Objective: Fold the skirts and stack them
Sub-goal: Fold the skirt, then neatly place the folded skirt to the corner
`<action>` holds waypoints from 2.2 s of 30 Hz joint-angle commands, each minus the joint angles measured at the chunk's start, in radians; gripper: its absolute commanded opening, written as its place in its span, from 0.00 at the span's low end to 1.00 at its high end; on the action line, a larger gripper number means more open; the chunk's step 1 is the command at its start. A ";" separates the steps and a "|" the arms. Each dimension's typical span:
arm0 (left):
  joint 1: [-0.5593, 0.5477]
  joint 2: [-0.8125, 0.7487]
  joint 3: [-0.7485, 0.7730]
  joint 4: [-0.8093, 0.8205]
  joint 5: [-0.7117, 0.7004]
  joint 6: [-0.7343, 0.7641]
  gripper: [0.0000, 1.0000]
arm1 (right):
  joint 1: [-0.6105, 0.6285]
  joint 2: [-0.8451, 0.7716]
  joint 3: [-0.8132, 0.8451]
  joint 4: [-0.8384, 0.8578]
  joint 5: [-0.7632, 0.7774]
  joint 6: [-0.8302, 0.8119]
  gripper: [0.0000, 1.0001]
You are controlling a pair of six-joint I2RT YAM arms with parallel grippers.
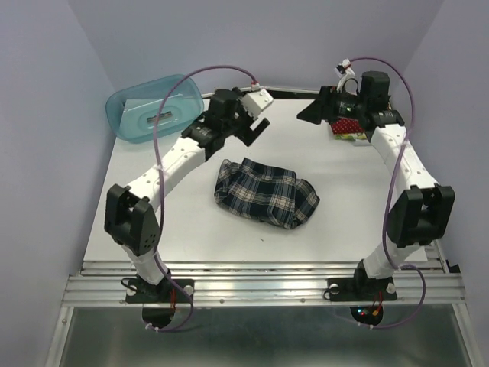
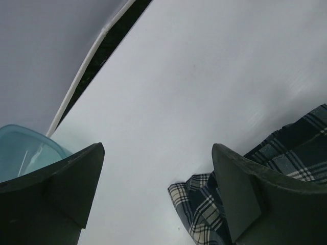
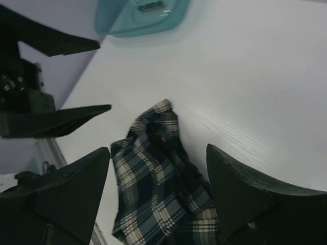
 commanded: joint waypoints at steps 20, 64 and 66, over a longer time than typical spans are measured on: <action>0.243 0.034 -0.762 1.029 0.931 -1.398 0.64 | 0.249 -0.057 -0.860 0.759 -0.332 0.677 0.84; -0.212 -0.246 -0.397 0.017 -0.096 0.080 0.86 | 0.050 -0.329 -0.576 0.000 0.257 0.170 1.00; -0.293 -0.186 -0.410 0.010 -0.167 0.160 0.86 | -0.007 -0.334 -0.614 0.003 0.242 0.190 1.00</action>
